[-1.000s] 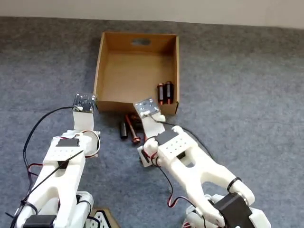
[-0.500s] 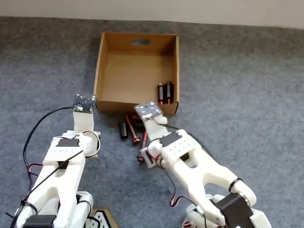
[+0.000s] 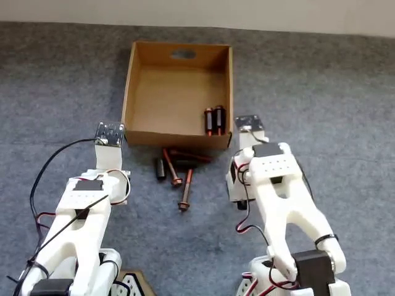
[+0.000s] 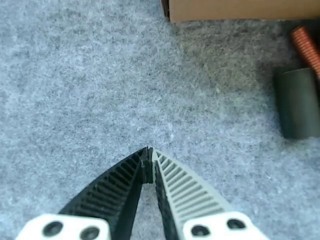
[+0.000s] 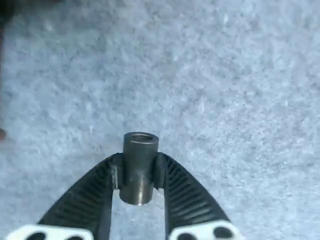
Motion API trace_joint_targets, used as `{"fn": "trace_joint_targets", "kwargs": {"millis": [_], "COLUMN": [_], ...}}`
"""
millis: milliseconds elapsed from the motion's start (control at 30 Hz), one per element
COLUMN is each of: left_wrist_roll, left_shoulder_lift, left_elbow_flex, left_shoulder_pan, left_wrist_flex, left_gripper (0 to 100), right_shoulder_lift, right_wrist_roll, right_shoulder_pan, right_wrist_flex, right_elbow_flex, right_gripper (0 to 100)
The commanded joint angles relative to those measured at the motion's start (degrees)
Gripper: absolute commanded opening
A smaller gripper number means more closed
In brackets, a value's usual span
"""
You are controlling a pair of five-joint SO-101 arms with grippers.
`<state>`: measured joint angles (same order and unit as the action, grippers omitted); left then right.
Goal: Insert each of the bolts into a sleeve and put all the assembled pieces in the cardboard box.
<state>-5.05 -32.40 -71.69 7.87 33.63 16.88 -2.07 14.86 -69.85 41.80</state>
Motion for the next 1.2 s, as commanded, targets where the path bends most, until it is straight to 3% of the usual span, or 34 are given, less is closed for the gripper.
{"fn": "trace_joint_targets", "kwargs": {"millis": [0, 167, 500, 733, 1000, 1167], "left_wrist_roll": [0.35, 0.35, 0.35, 0.35, 0.35, 0.35], "left_shoulder_lift": [-1.10, -1.10, -1.10, -1.10, -1.10, -1.10], "left_elbow_flex": [0.22, 0.13, 0.13, 0.13, 0.13, 0.13], "left_shoulder_pan": [-0.92, -0.84, -0.75, -0.75, -0.75, -0.75], "left_wrist_flex": [-0.53, -0.53, -0.44, -0.44, -0.44, -0.44], "left_gripper": [3, 3, 3, 3, 3, 3], "right_shoulder_lift": [1.63, 1.63, 1.54, 1.63, 1.63, 2.07], "right_wrist_roll": [-2.29, -7.38, -8.09, -14.77, -14.86, -14.68], "right_shoulder_pan": [-0.92, -0.92, -1.01, -1.01, -1.01, -1.01], "right_wrist_flex": [-0.92, -0.92, 0.92, 7.25, 19.65, 20.26], "right_elbow_flex": [-0.40, 0.57, 2.42, 12.35, 20.53, 20.18], "right_gripper": [11.0, 15.9, 15.9, 15.9, 15.9, 15.8]}}
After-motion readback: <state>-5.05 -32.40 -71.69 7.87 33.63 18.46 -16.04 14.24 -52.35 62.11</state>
